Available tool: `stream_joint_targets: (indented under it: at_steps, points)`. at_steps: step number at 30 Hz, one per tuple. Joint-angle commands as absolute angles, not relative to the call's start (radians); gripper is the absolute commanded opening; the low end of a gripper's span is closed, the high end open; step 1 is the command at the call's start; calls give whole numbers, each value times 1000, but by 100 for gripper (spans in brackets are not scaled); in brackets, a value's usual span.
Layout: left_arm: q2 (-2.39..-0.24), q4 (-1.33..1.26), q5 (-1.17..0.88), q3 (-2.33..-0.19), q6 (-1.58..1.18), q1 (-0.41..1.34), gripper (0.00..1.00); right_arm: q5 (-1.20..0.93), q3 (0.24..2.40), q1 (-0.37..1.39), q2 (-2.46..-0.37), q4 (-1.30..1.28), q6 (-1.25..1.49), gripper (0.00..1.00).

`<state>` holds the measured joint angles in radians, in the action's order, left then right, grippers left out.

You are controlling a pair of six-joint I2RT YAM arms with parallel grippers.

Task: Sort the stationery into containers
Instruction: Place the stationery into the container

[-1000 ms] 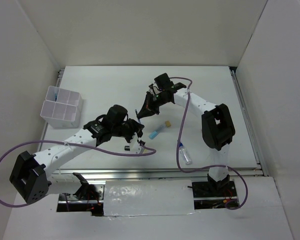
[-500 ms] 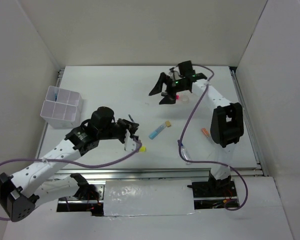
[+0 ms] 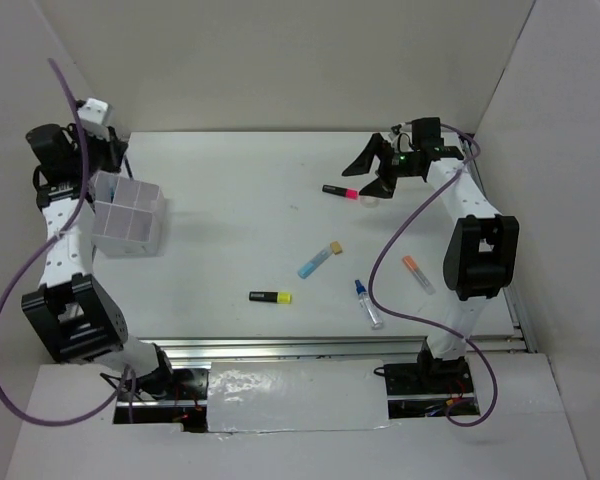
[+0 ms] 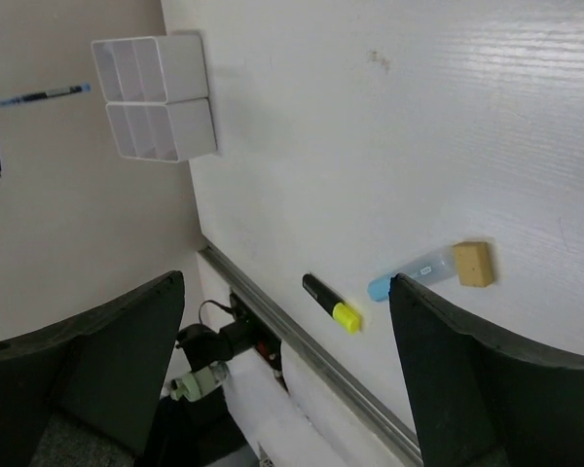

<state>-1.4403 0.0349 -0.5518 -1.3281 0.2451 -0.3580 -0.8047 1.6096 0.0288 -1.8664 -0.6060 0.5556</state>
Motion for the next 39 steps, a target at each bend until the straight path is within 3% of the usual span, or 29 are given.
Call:
stream_joint_targets:
  at_steps: [1, 7, 23, 25, 31, 39]
  points:
    - [-1508, -81, -649, -1425, 109, -445, 0, -836, 1609, 32, -1825, -594, 529, 91]
    - [-1614, -80, -654, -1511, 153, -523, 0, -850, 1598, 29, -1841, -598, 512, 91]
    - [-1700, -49, -597, -1468, 297, -568, 1, -855, 1609, 17, -1882, -661, 422, 90]
    - [-1701, -51, -597, -1453, 301, -574, 4, -844, 1617, 17, -1887, -684, 388, 90]
    - [-1697, -35, -617, -1436, 310, -574, 32, -776, 1597, 40, -1876, -735, 290, 89]
    - [-1683, -40, -626, -1419, 304, -580, 47, -693, 1513, 81, -1812, -727, 221, 88]
